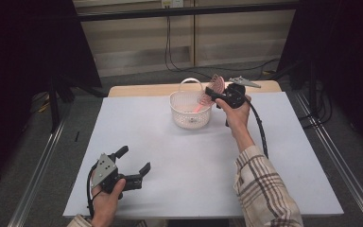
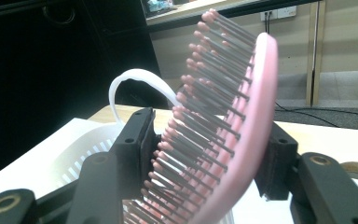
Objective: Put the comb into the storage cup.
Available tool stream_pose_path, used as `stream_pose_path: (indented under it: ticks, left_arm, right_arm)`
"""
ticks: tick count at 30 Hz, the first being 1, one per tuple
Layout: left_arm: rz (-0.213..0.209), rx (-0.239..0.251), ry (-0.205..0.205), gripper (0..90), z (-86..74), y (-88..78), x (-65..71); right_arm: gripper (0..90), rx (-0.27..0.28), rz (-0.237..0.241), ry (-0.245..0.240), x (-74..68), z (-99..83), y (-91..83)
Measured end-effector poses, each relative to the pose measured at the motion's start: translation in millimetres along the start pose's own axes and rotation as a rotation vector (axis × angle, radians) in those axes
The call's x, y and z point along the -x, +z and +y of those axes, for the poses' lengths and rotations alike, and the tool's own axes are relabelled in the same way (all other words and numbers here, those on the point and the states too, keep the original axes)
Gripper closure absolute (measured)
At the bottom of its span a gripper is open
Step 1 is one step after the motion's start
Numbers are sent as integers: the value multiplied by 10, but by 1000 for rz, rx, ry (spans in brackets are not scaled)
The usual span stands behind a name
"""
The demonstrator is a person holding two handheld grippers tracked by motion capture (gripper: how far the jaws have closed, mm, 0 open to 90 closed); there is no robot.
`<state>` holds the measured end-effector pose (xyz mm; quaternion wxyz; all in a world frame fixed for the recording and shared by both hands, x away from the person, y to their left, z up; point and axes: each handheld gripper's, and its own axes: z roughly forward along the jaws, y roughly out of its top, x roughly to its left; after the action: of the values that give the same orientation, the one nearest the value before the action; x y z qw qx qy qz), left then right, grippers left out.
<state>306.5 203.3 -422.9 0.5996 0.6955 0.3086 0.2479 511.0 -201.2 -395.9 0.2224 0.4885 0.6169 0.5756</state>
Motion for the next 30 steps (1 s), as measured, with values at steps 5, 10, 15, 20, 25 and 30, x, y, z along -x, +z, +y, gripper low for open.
stream_pose_path:
  ticks: [5, 10, 15, 20, 25, 30]
  left_arm:
    - [-1, 5, -5, 21, 1, -1, 2]
    - [-3, 1, -5, 21, -1, 5, 3]
    - [-8, -1, -2, 22, -3, 14, 8]
    - [-8, -6, -2, 21, -6, 15, 3]
    - [-15, -9, -1, 21, -8, 26, 12]
    - [-20, -11, -6, 21, -11, 28, 6]
  right_arm:
    - [459, -4, 4, 9, -3, -21, 22]
    - [447, -18, 9, 3, 7, 0, 15]
    - [474, -19, 12, 4, 3, -2, 33]
    - [496, -17, 36, -1, -4, -17, 65]
    - [513, -17, 36, 9, -2, -21, 102]
    - [531, -24, 47, 11, -1, -35, 133]
